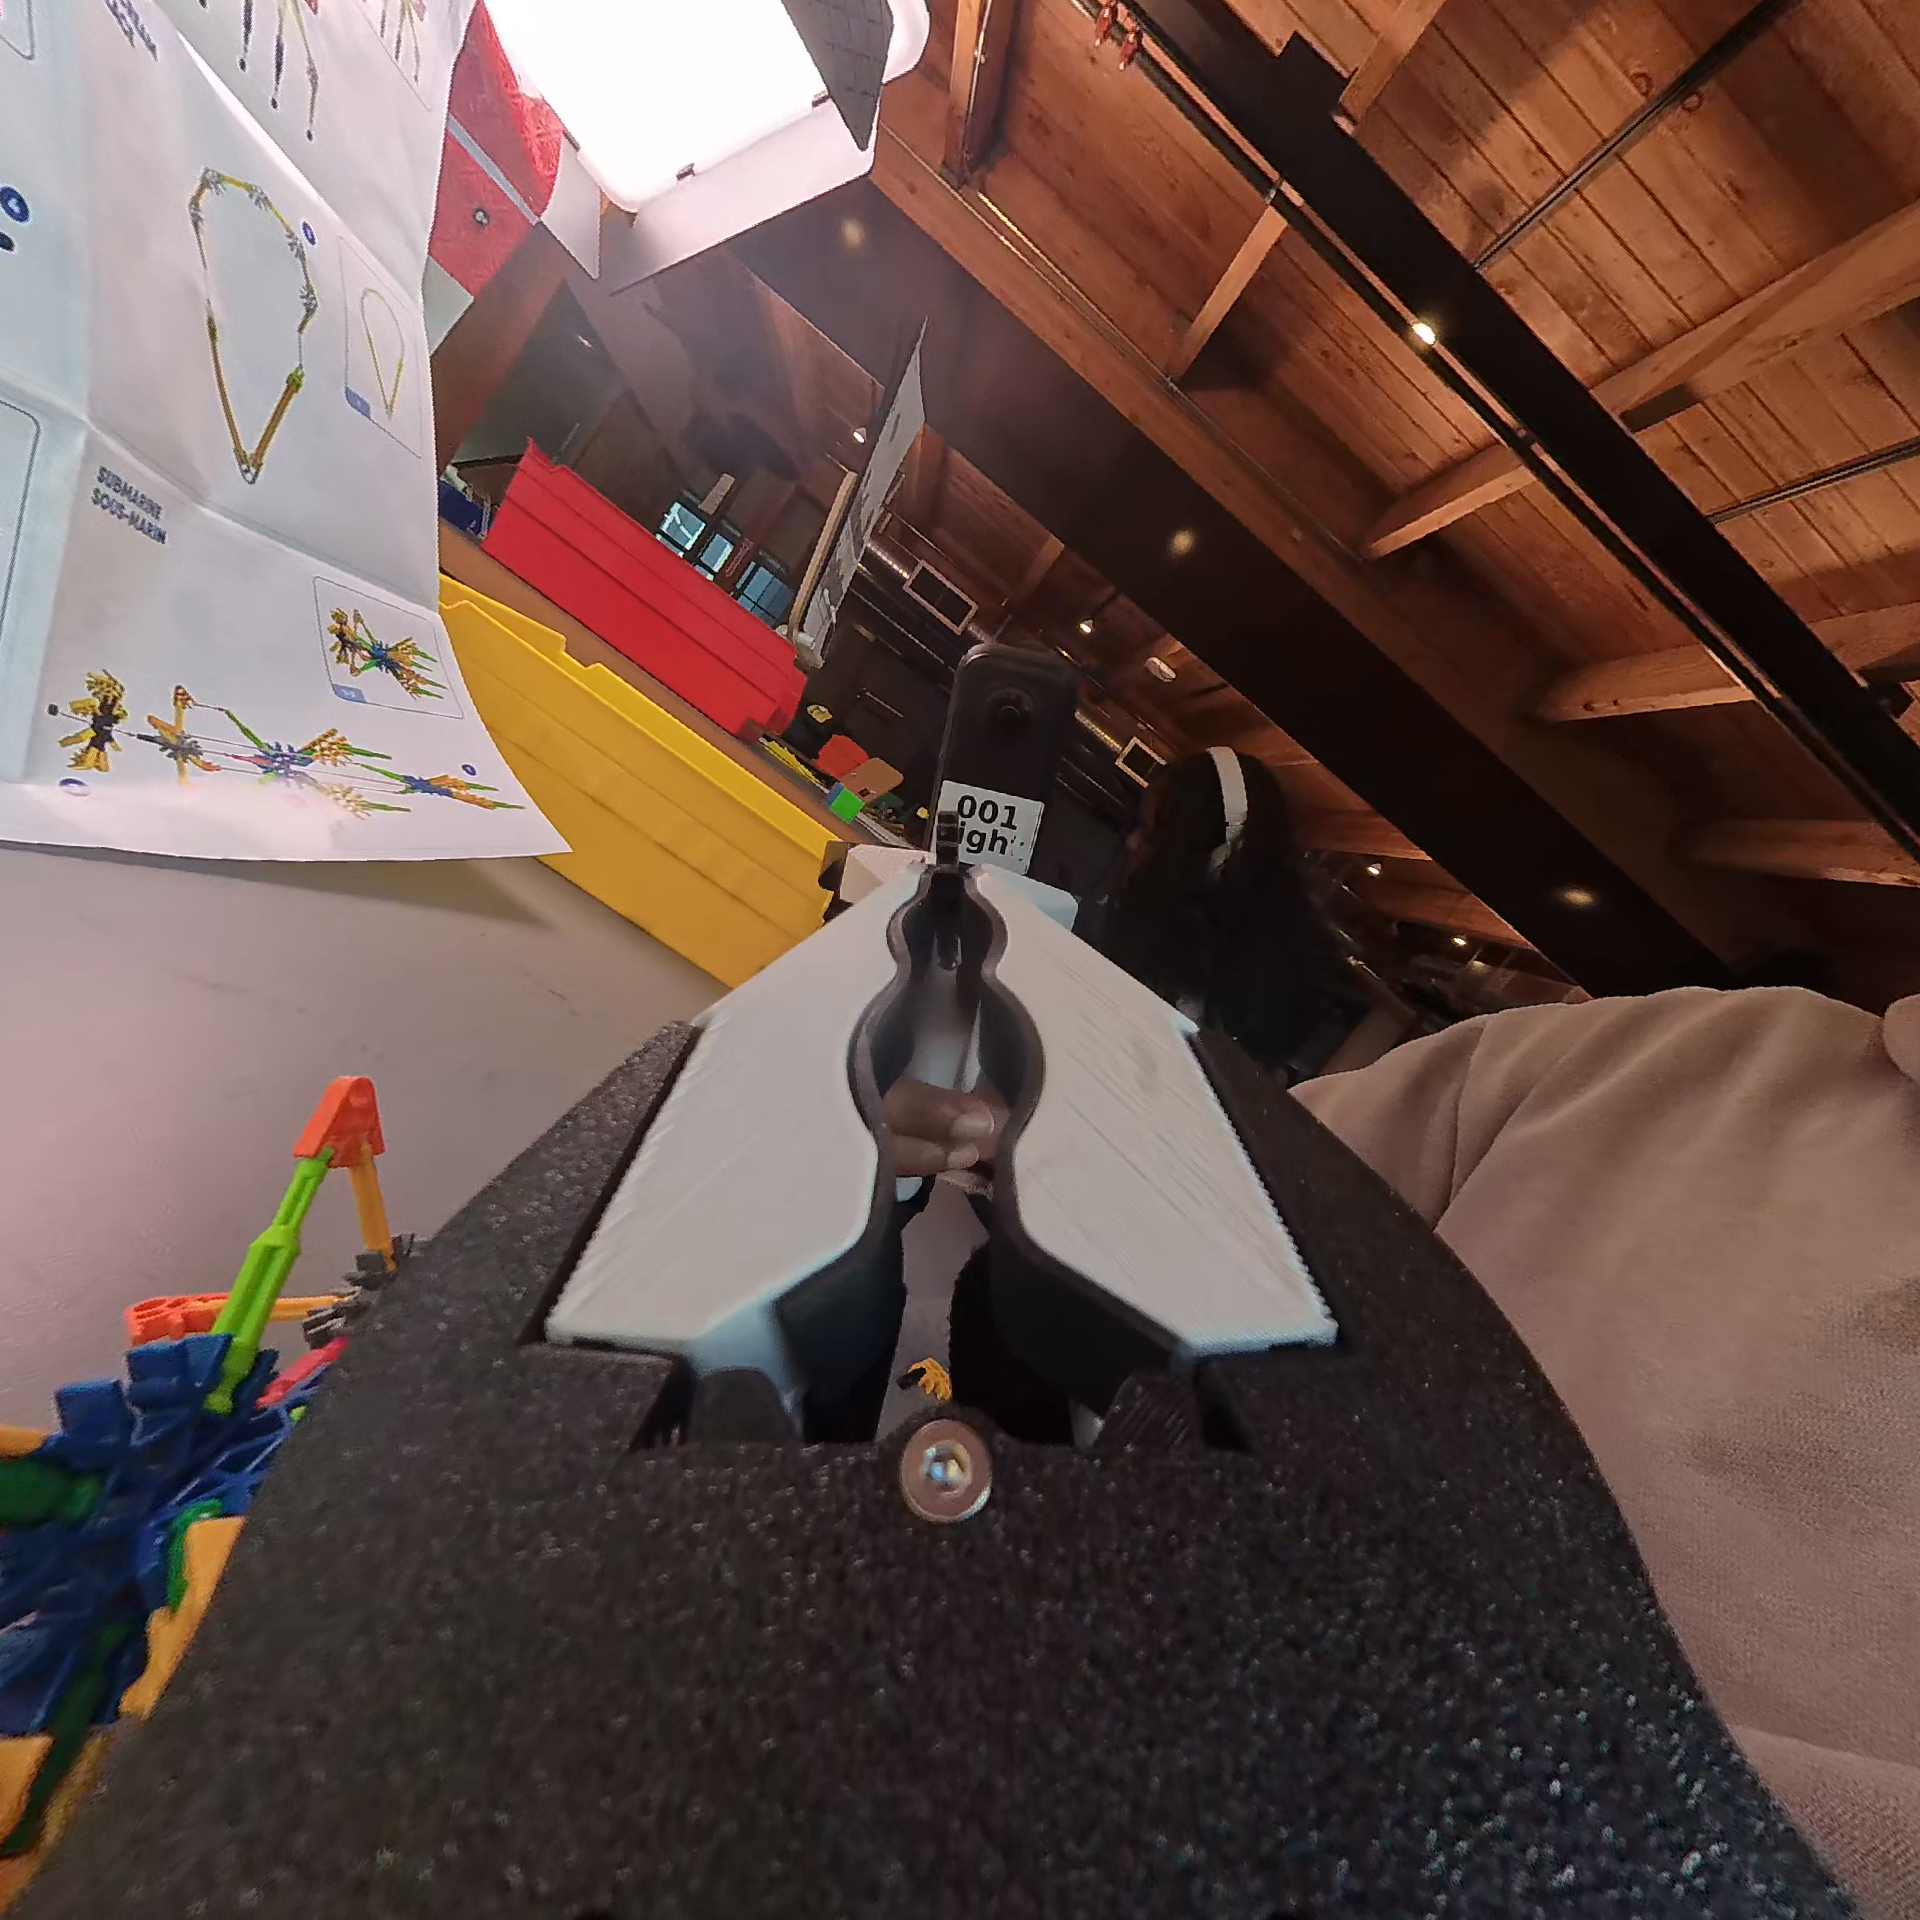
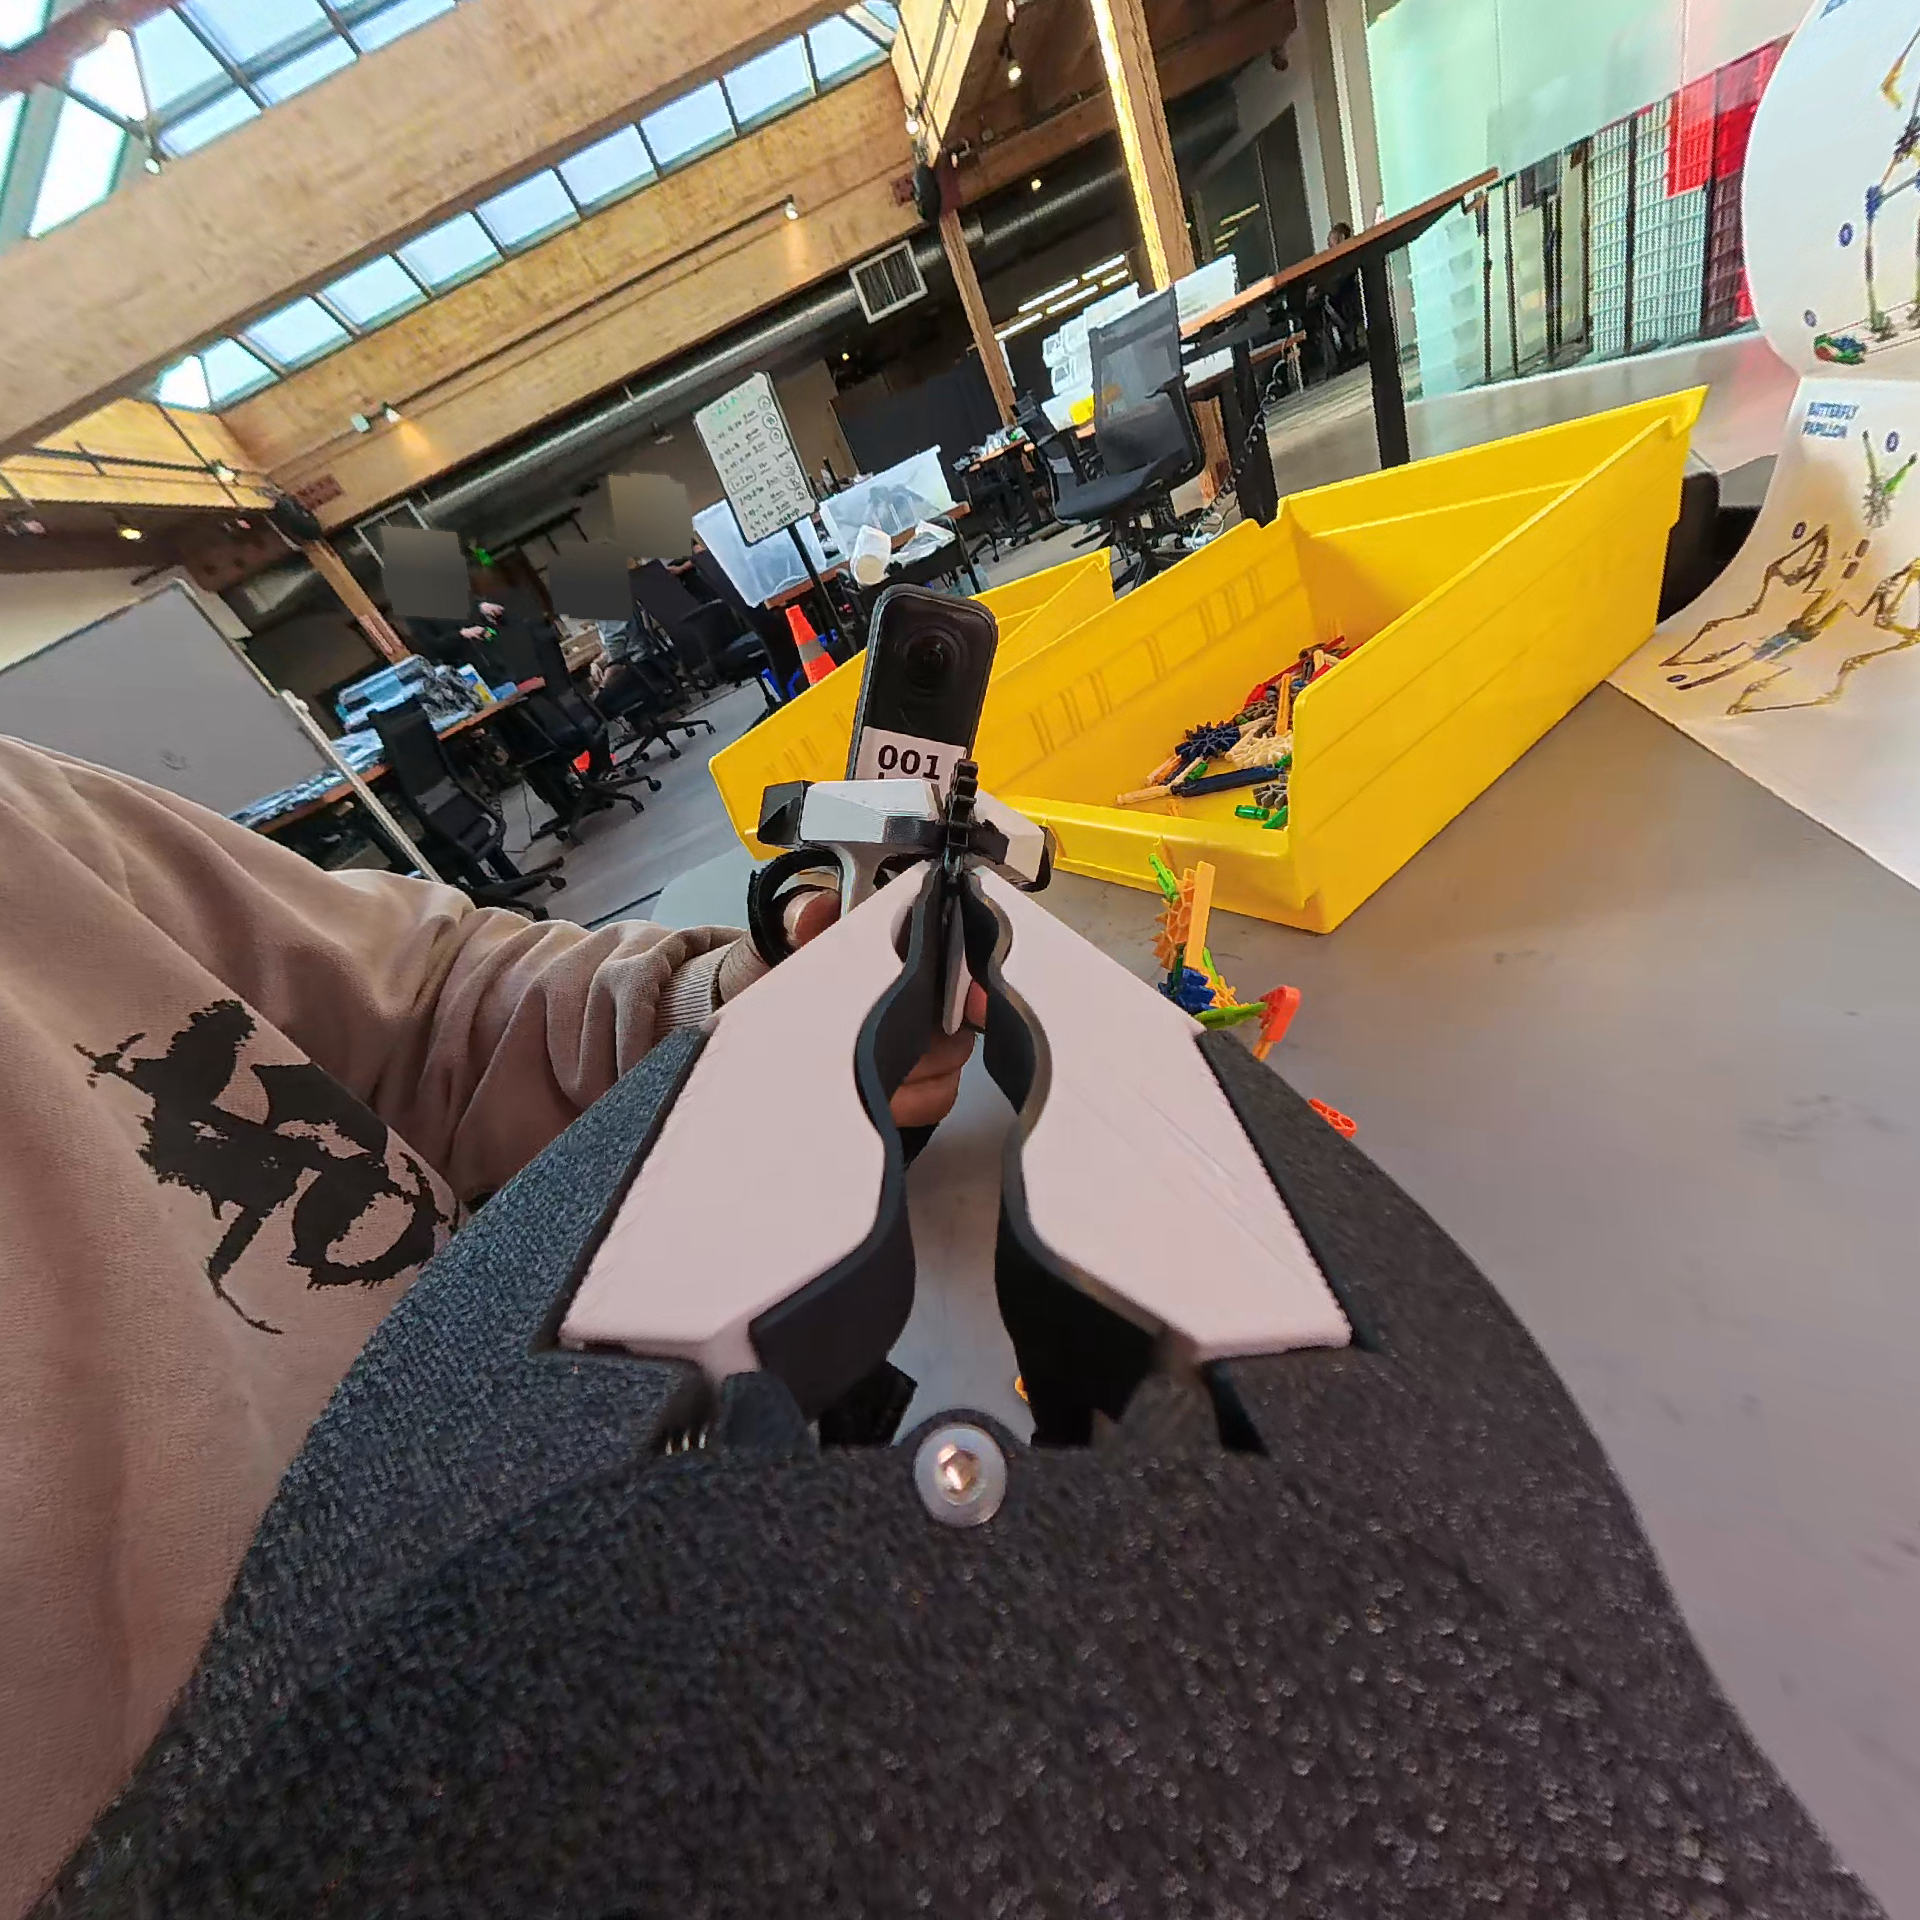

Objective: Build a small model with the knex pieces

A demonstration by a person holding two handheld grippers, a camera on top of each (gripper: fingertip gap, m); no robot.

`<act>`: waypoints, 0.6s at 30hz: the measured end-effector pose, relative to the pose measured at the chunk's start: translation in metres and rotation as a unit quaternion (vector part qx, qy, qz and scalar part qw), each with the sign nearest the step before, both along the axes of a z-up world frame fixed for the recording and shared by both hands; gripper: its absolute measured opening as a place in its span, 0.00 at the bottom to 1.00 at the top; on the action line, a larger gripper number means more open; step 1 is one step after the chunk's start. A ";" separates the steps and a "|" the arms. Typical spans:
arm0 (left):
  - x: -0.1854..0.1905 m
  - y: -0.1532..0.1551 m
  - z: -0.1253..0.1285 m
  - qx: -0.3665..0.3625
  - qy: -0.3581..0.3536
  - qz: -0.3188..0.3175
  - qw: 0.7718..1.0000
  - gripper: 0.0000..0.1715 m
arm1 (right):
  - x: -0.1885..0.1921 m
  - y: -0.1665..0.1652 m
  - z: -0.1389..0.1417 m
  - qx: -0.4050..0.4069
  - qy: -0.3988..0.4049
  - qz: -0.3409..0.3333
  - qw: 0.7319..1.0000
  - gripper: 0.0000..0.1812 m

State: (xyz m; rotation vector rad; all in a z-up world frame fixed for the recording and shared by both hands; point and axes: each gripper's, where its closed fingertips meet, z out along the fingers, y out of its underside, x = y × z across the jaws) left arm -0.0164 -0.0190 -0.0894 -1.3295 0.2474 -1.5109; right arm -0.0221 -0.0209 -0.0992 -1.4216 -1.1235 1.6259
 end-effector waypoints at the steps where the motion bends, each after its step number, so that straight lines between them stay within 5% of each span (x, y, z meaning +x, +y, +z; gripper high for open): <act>1: 0.001 0.000 0.000 0.000 0.002 -0.002 1.000 0.01 | 0.001 0.000 0.000 0.004 0.000 0.001 1.000 0.00; 7: 0.006 -0.006 -0.005 -0.001 0.042 -0.040 0.998 0.01 | 0.007 -0.003 -0.002 0.041 -0.025 0.027 0.998 0.00; 13: 0.025 -0.026 -0.019 0.053 0.168 -0.087 0.981 0.02 | 0.024 -0.019 -0.013 0.125 -0.080 0.084 0.985 0.00; 18: 0.042 -0.064 -0.006 0.091 0.132 -0.191 0.968 0.02 | 0.041 -0.054 0.002 0.126 -0.025 0.184 0.975 0.00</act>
